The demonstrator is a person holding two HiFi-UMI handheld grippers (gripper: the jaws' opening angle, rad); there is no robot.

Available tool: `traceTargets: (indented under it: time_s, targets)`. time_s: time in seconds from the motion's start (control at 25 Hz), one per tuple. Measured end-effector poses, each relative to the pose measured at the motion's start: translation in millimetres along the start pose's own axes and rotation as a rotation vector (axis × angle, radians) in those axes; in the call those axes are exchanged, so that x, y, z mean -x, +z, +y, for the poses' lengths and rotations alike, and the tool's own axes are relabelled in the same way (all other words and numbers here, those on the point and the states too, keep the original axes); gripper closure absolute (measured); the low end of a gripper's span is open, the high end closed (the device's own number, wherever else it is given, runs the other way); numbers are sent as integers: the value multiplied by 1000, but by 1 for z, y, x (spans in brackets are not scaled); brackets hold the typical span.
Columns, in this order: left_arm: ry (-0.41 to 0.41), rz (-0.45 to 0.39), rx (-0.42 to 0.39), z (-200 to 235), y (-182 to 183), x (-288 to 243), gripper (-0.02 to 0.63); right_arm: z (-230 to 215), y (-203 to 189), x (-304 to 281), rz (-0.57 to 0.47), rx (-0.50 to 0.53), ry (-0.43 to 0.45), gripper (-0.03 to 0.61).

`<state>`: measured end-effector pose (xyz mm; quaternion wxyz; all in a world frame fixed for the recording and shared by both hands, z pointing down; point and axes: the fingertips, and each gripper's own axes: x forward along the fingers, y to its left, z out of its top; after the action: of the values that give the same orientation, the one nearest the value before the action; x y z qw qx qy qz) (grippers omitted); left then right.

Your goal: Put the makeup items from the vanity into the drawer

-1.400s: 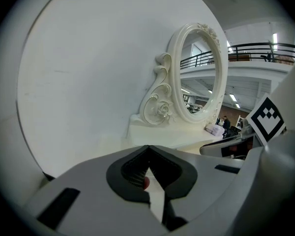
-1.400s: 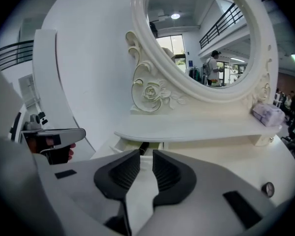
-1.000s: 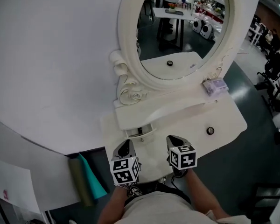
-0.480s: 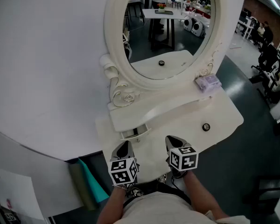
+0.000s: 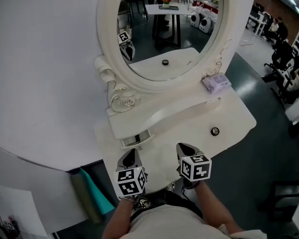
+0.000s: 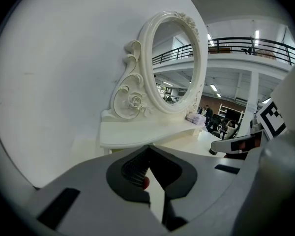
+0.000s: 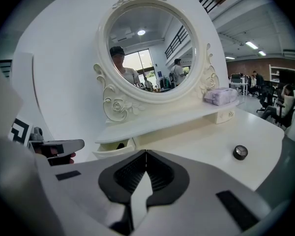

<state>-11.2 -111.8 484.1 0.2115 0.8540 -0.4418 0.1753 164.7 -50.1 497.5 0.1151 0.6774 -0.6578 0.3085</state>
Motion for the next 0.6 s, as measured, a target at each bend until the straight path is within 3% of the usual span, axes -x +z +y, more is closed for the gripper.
traceTargets:
  time_s: [0.6]
  targets:
    - [-178, 117, -87, -103, -27, -67, 609, -125, -32, 34, 19, -140, -218, 558]
